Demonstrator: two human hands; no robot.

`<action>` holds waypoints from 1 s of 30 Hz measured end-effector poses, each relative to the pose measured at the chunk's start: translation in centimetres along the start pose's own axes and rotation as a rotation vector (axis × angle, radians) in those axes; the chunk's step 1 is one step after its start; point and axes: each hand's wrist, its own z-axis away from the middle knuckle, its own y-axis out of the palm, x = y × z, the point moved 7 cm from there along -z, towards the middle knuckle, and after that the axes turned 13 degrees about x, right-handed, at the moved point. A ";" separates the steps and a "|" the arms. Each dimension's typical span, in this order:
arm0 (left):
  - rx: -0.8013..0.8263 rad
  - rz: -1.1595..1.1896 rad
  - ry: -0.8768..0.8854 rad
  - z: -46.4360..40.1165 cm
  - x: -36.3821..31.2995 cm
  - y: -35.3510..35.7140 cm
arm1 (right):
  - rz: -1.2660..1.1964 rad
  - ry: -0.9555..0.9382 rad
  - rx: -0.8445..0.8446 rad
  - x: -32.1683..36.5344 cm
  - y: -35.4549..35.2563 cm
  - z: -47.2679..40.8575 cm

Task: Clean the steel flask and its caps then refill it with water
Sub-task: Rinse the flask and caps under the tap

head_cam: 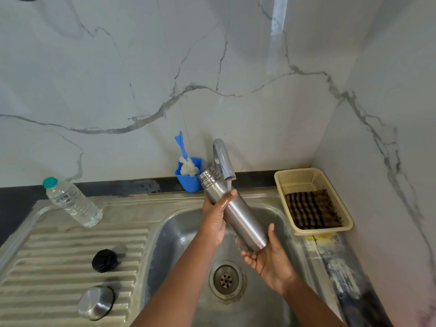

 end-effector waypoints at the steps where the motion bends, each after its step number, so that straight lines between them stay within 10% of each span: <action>1: 0.008 0.004 0.003 0.1 0.1 0.0 | 0.006 0.043 -0.002 -0.3 -0.2 -0.1; 24: -0.027 -0.075 -0.037 -1.3 0.5 0.7 | -0.060 0.084 -0.016 -3.0 -3.3 3.0; 30: -0.048 -0.177 -0.041 -1.8 0.7 0.8 | 0.312 -0.038 -0.161 -1.5 -4.9 4.1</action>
